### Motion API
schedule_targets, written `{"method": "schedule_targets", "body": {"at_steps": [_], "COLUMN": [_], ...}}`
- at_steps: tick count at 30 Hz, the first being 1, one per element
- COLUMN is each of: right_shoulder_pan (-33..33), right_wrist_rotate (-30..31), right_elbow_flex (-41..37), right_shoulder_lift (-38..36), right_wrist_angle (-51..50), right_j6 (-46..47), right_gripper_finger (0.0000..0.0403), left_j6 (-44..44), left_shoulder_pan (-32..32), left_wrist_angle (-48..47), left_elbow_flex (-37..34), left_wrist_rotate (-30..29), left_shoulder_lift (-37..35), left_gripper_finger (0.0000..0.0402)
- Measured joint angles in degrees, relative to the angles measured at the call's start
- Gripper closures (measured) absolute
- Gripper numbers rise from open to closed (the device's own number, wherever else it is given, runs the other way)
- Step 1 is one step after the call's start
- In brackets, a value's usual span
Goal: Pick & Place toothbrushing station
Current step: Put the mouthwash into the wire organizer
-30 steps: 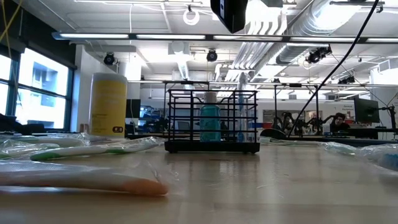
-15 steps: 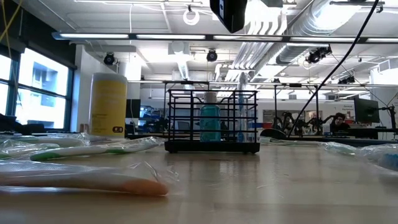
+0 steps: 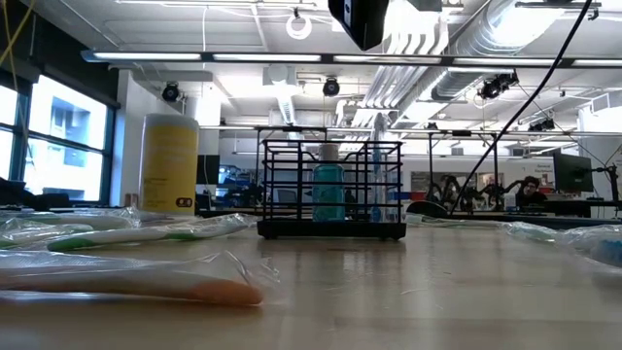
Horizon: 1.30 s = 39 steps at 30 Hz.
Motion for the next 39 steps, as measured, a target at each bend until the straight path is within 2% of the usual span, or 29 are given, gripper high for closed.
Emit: {"method": "schedule_targets", "body": {"at_steps": [5, 13, 18, 24, 29, 35, 39], "right_shoulder_pan": [-0.04, -0.14, -0.79, 1.37, 4.72, 9.66, 12.89], "right_wrist_rotate": [-1.57, -2.79, 2.12, 9.15, 13.32, 20.67, 24.86], "right_elbow_flex": [0.0, 0.0, 0.0, 0.0, -0.07, -0.07, -0.07], "right_shoulder_lift": [0.0, -1.29, -4.66, -6.49, -6.49, -6.49, -6.49], "right_wrist_angle": [-0.02, -2.83, -12.25, -20.26, -22.97, -28.0, -30.03], "right_j6": [-0.71, -0.17, 8.62, 14.29, 18.72, 27.6, 32.62], "right_gripper_finger": [0.0312, 0.0227, 0.02, 0.0207, 0.0224, 0.0244, 0.0256], "left_j6": [0.21, 0.56, 0.53, 2.6, 6.98, 18.79, 27.46], "left_shoulder_pan": [-0.02, -0.04, 0.03, 0.41, 5.11, 14.88, 22.26], "left_wrist_angle": [-0.13, -0.59, -6.16, -16.23, -25.71, -31.42, -31.23], "left_elbow_flex": [0.0, 0.0, 2.01, 6.8, 12.3, 16.08, 16.2], "left_wrist_rotate": [-0.23, -0.57, -2.37, -3.82, -1.98, 8.41, 14.37], "left_shoulder_lift": [0.0, -0.04, -0.04, -0.04, -0.16, -0.15, -0.13], "left_gripper_finger": [0.0311, 0.0311, 0.0311, 0.0311, 0.0311, 0.0311, 0.0311]}}
